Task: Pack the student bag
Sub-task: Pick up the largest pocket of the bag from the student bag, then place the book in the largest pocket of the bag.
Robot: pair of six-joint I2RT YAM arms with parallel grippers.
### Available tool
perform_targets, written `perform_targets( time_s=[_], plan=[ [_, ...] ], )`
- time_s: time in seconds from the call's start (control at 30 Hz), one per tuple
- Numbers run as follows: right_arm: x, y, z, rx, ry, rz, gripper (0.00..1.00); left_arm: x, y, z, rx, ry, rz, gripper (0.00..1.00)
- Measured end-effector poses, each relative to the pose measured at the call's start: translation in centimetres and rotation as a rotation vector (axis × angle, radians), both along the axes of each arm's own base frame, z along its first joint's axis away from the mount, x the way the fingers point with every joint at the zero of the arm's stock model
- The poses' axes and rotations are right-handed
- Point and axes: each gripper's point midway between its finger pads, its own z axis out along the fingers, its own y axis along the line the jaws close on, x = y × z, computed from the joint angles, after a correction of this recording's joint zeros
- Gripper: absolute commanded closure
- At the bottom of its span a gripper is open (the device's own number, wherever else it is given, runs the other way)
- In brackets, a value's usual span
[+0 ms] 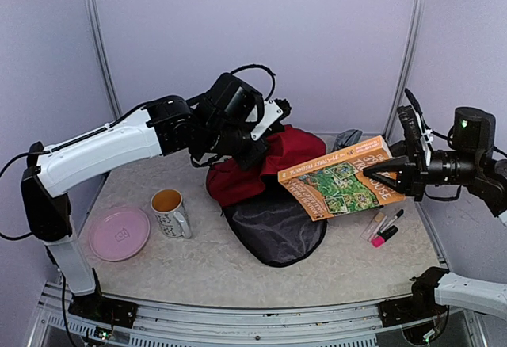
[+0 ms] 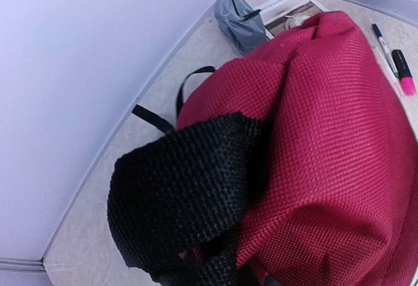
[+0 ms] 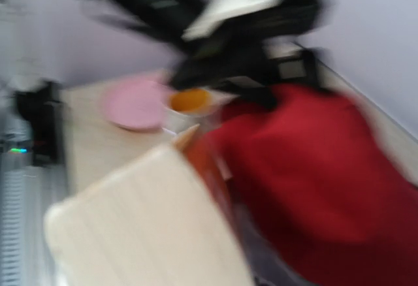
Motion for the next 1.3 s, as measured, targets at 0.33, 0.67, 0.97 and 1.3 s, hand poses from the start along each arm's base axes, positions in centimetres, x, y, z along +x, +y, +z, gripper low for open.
perform_targets(
  time_s=[0.33,0.67,0.97,1.3],
  plan=[
    [-1.1,3.5,-0.6,0.063,-0.123,0.209,1.00,1.9,1.2,4.3,-0.057,-0.008,0.016,1.00],
    [4.9,6.8,-6.1,-0.247,-0.436,0.064,1.00,1.6,1.0,4.9,-0.076,0.015,-0.034,1.00],
    [7.9,9.4,-11.2,-0.610,-0.744,0.053,1.00,1.3,2.1,4.7,-0.114,0.046,-0.078,1.00],
    [11.4,13.9,-16.1,-0.834,-0.967,0.036,1.00,-0.3,1.4,5.3,-0.195,0.102,-0.164,1.00]
  ],
)
